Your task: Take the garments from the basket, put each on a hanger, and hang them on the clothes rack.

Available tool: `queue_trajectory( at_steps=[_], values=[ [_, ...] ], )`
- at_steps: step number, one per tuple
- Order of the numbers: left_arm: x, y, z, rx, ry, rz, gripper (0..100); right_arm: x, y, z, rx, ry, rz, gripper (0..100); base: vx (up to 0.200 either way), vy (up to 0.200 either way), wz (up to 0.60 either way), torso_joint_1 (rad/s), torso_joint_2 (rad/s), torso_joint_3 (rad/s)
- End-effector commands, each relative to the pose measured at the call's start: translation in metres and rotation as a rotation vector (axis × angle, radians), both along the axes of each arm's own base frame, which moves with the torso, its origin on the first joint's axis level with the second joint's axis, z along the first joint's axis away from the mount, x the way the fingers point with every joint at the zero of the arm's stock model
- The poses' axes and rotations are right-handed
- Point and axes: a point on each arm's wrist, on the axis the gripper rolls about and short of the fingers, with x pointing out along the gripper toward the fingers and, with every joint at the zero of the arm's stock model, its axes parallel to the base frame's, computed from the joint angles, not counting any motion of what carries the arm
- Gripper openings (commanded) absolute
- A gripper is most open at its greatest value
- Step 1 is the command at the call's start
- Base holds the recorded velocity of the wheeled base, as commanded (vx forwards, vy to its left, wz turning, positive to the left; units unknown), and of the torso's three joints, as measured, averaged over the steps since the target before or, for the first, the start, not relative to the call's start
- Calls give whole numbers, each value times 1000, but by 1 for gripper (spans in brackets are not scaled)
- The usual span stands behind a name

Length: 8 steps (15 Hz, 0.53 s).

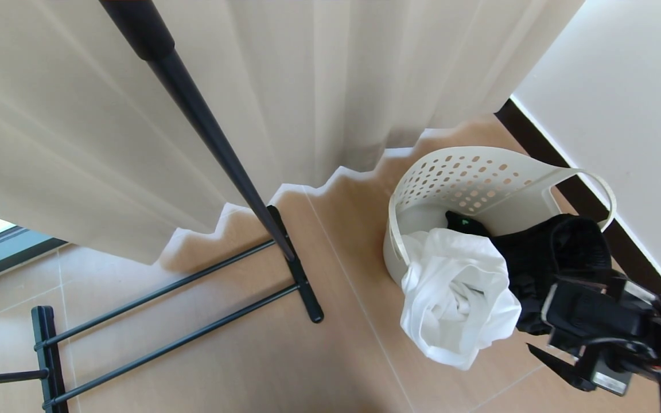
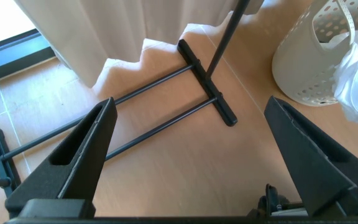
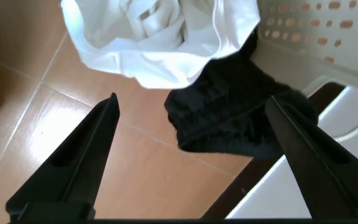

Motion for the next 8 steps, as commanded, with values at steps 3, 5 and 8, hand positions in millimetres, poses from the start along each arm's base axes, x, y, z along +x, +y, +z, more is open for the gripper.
queue_trajectory(
  at_steps=[3, 5, 8],
  values=[
    [0, 0, 0, 0, -1, 1, 100, 75, 53, -34, -160, 39, -40, 100, 0, 0, 0, 0, 0, 0],
    [0, 0, 0, 0, -1, 1, 100, 89, 57, -40, -176, 28, -77, 100, 0, 0, 0, 0, 0, 0],
    [0, 0, 0, 0, -1, 1, 100, 106, 60, -45, -201, -10, -145, 100, 0, 0, 0, 0, 0, 0]
  ],
)
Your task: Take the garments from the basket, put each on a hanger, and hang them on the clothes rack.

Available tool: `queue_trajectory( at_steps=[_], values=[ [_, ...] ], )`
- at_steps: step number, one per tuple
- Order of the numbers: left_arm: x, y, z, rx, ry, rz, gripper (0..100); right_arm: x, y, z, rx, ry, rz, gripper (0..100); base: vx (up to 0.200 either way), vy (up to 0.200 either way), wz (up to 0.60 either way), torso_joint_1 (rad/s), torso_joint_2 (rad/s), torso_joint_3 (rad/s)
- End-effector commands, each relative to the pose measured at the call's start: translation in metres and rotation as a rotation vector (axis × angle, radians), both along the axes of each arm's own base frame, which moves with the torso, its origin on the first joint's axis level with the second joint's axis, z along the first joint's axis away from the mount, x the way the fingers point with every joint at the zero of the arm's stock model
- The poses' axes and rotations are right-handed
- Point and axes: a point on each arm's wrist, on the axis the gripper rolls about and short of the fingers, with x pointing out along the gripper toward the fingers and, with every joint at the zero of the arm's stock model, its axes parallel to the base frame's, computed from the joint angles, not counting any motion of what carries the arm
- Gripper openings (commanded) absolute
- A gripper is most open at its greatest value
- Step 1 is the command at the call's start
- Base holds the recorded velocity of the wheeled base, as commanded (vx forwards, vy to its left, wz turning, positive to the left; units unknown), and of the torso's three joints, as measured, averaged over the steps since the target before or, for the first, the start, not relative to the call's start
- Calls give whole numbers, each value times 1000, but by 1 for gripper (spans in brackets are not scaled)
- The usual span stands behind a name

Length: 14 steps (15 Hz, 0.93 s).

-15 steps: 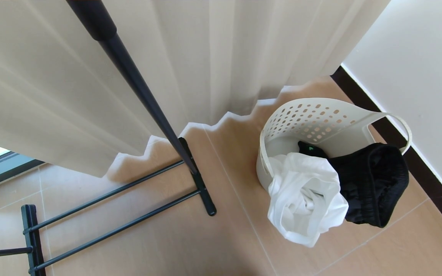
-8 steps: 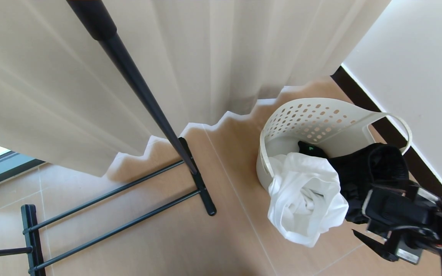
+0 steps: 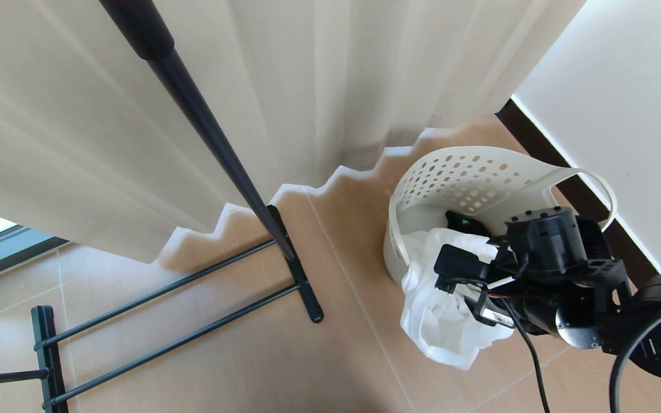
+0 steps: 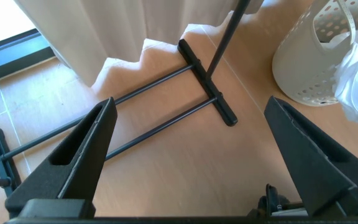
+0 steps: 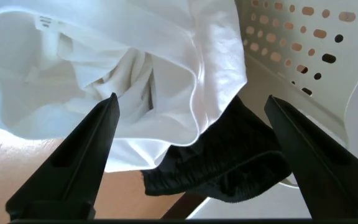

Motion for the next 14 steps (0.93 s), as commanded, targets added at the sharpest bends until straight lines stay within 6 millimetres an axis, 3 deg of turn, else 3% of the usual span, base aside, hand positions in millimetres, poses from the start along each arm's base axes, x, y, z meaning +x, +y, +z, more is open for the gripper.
queue_trajectory(
  at_steps=[1, 6, 13, 14],
  values=[
    [0, 0, 0, -1, -1, -1, 100, 14, 2, -16, -32, 33, -31, 100, 0, 0, 0, 0, 0, 0],
    [0, 0, 0, -1, -1, 0, 100, 42, 7, -23, -7, -20, -62, 100, 0, 0, 0, 0, 0, 0],
    [0, 0, 0, -1, -1, 0, 100, 56, 10, -16, 31, -109, -90, 100, 0, 0, 0, 0, 0, 0],
    [0, 0, 0, -1, -1, 0, 100, 57, 10, -16, 35, -113, -91, 0, 0, 0, 0, 0, 0, 0]
  ],
)
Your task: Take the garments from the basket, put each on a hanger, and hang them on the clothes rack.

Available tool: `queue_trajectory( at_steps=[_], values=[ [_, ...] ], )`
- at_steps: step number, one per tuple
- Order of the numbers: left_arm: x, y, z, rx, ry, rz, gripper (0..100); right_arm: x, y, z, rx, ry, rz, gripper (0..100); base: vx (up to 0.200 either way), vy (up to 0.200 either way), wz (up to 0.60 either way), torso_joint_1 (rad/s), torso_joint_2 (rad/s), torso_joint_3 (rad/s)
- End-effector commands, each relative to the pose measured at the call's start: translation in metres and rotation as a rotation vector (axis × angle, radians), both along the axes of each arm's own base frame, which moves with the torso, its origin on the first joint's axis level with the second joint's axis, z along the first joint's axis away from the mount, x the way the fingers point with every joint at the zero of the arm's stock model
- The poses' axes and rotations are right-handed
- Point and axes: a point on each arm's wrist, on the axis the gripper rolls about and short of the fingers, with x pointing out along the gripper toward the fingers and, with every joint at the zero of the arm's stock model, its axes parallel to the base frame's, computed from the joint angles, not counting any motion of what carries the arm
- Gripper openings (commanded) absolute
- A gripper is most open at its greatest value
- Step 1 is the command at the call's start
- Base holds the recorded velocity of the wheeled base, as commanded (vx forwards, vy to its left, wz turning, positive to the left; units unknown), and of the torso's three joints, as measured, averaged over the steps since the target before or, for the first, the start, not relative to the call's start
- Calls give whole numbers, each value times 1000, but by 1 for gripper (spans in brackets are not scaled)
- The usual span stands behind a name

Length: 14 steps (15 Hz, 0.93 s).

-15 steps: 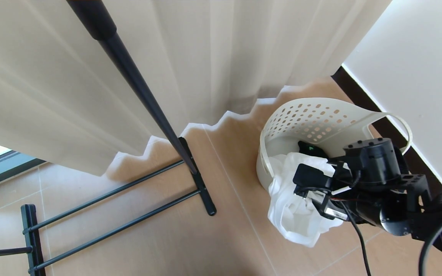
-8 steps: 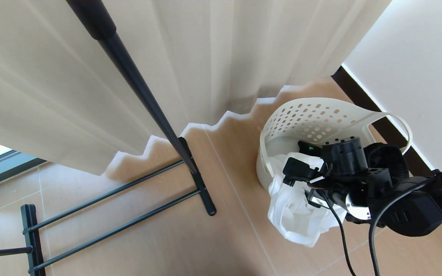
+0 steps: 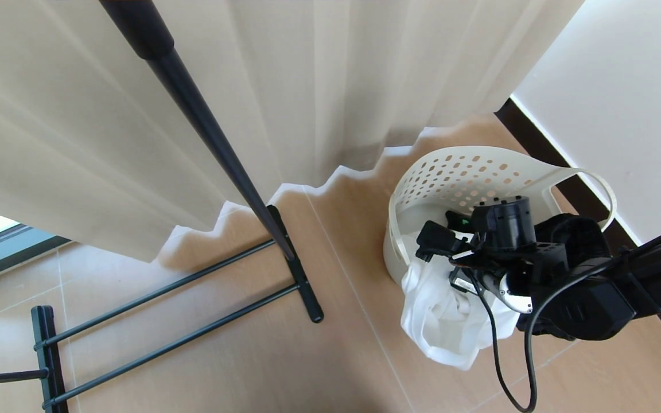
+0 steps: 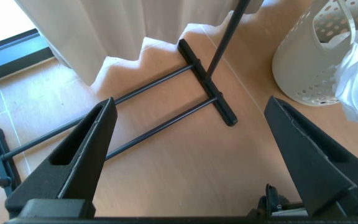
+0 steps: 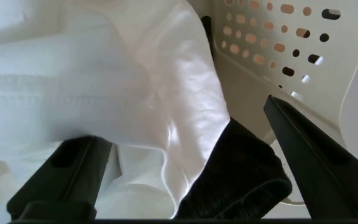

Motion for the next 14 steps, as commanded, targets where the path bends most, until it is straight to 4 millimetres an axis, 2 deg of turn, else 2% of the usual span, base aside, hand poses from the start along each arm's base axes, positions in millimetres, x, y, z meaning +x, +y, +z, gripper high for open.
queue_trajectory(
  at_steps=[1, 5, 9, 11, 13, 14],
  values=[
    [0, 0, 0, 0, -1, 0, 100, 0, 0, 1, 5, -11, -3, 0, 0, 0, 0, 0, 0, 0],
    [0, 0, 0, 0, -1, 0, 100, -21, -10, 24, 46, -63, -1, 0, 0, 0, 0, 0, 0, 0],
    [0, 0, 0, 0, -1, 0, 100, -64, -29, 52, 122, -134, 2, 0, 0, 0, 0, 0, 0, 0],
    [0, 0, 0, 0, -1, 0, 100, -94, -34, 76, 256, -216, 24, 0, 0, 0, 0, 0, 0, 0],
    [0, 0, 0, 0, -1, 0, 100, -115, -34, 97, 419, -289, 61, 0, 0, 0, 0, 0, 0, 0],
    [0, 0, 0, 0, -1, 0, 100, -119, -34, 101, 459, -300, 73, 0, 0, 0, 0, 0, 0, 0]
  ],
)
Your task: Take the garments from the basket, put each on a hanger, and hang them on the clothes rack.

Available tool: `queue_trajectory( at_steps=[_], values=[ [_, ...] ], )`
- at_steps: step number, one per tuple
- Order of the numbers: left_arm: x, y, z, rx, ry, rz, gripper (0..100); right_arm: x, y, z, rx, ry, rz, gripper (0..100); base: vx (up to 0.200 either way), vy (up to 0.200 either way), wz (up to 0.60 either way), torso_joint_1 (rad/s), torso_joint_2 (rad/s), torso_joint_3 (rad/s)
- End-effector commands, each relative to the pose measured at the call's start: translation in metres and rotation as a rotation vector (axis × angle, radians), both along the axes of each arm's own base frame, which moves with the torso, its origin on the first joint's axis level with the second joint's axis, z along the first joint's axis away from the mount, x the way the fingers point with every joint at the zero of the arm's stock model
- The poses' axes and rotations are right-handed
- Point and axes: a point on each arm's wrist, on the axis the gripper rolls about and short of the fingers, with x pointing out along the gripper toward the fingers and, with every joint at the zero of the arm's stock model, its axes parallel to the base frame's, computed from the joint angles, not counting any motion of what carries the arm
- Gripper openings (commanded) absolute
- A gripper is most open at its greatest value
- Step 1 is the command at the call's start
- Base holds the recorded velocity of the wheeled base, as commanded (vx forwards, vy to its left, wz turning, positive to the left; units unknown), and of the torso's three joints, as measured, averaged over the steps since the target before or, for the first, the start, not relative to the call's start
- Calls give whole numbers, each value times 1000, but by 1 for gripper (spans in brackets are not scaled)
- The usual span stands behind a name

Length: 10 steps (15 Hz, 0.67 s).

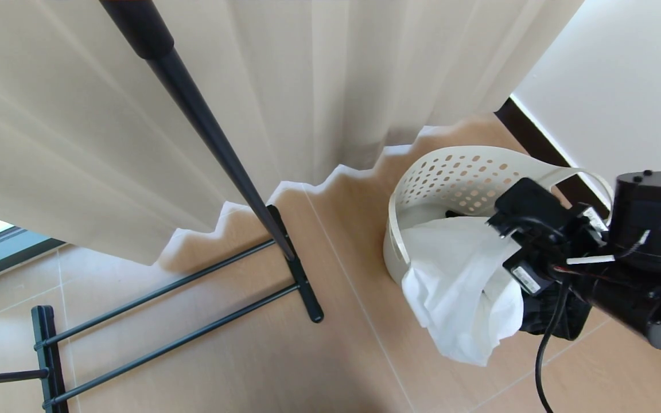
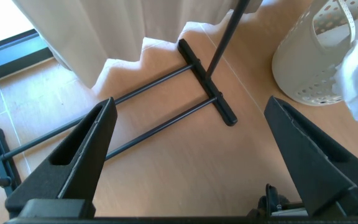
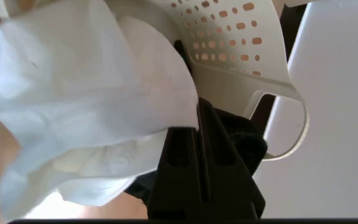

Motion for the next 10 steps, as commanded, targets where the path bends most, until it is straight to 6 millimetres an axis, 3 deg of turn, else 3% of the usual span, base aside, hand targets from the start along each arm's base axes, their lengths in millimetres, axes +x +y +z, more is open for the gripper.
queue_trajectory(
  at_steps=[1, 5, 10],
  values=[
    [0, 0, 0, 0, -1, 1, 100, -38, -4, 36, 214, -122, 80, 0, 0, 0, 0, 0, 0, 0],
    [0, 0, 0, 1, -1, -1, 100, -76, -19, 51, 491, -162, 163, 0, 0, 0, 0, 0, 0, 0],
    [0, 0, 0, 1, -1, -2, 100, -79, -21, 38, 473, -110, 217, 0, 0, 0, 0, 0, 0, 0]
  ],
)
